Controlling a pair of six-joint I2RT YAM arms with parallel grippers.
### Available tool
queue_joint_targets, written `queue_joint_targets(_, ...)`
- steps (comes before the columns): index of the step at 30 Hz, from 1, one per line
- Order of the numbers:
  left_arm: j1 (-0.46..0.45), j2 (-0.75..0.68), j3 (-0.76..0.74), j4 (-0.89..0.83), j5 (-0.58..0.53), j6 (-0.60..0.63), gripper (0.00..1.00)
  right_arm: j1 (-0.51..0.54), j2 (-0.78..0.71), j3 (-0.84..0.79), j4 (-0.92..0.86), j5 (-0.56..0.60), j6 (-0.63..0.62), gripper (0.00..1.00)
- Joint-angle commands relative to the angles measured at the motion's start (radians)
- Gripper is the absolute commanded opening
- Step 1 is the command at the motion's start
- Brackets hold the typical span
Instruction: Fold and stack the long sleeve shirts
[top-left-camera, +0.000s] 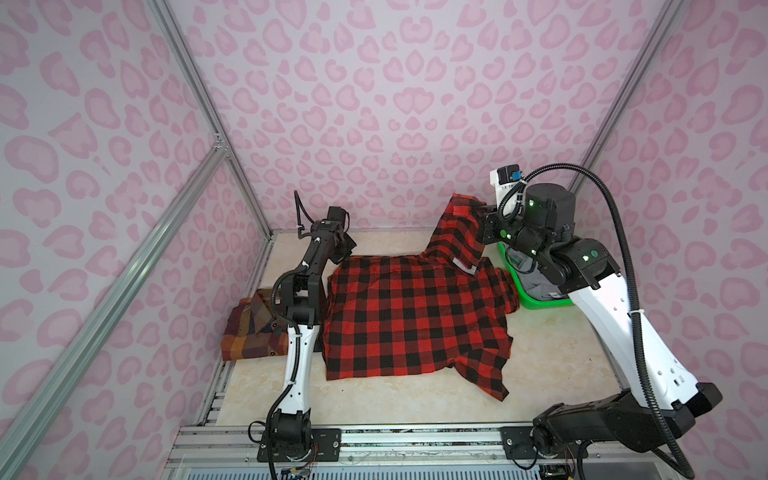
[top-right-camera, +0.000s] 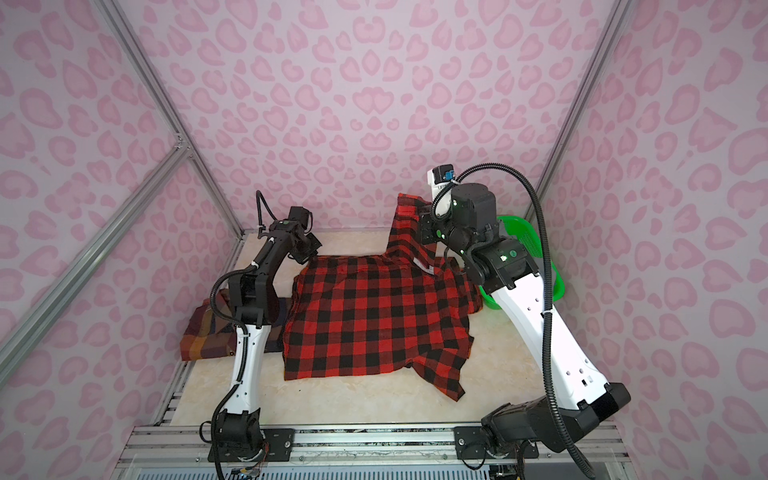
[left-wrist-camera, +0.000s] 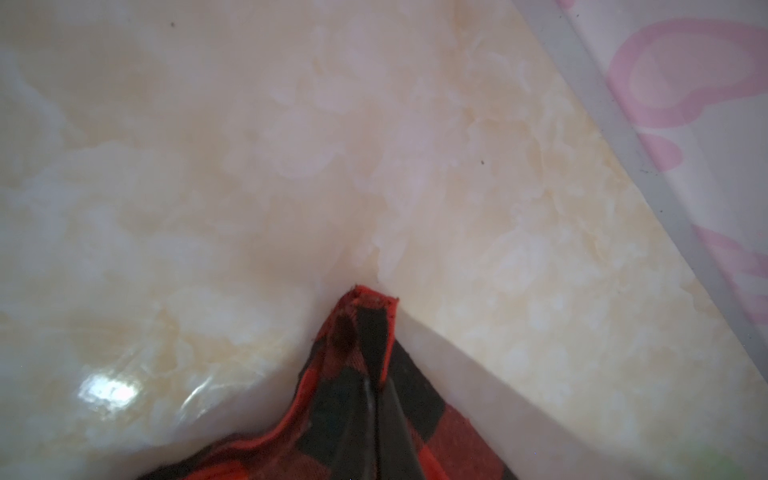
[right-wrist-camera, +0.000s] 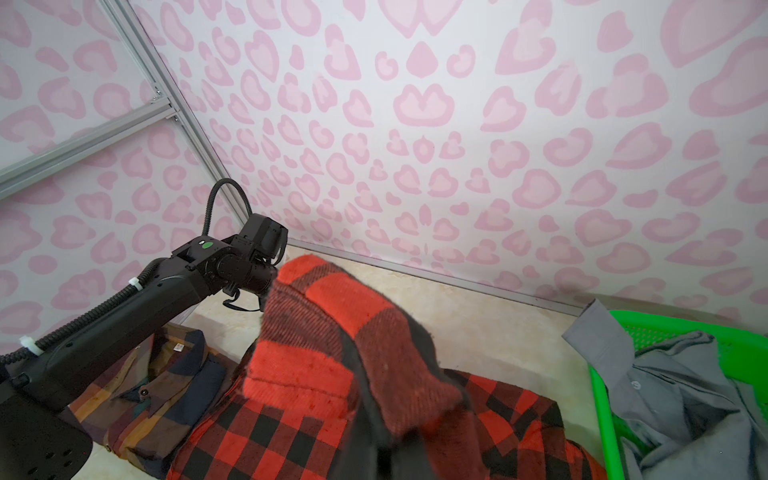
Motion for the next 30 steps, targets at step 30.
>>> queue_joint_targets(30, -0.114, -0.582, -0.242, 0.081, -0.382, 0.166, 0.04, -0.179, 0.216, 0.214, 0.038, 0.029, -0.027, 0.00)
